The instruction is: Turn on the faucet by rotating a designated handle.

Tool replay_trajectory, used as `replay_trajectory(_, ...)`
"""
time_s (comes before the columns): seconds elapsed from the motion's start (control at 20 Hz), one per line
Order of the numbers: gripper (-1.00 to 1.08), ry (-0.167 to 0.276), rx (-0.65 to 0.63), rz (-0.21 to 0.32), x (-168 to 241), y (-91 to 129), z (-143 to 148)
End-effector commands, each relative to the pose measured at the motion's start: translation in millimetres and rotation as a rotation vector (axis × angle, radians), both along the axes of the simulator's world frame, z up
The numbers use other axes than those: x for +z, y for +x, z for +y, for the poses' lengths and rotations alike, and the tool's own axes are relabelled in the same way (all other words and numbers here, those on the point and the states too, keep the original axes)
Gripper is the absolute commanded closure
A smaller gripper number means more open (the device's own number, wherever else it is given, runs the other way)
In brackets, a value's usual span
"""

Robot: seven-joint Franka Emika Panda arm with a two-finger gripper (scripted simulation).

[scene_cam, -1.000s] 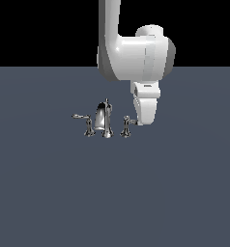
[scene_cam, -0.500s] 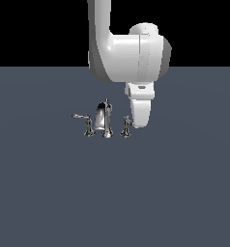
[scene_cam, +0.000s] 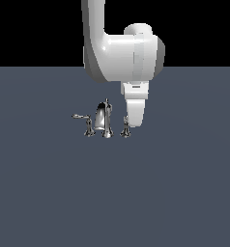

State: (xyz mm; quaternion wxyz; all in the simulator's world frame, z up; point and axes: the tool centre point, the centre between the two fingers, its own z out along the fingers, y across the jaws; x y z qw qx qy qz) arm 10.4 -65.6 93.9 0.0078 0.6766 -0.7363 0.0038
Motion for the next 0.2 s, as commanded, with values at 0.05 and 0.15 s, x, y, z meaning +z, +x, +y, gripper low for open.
replay_trajectory(0.05, 1.08, 0.015, 0.059, -0.006, 0.3, 11.2, 54.6)
replay_trajectory(0.15, 1.08, 0.016, 0.062, -0.006, 0.4, 12.9, 61.2)
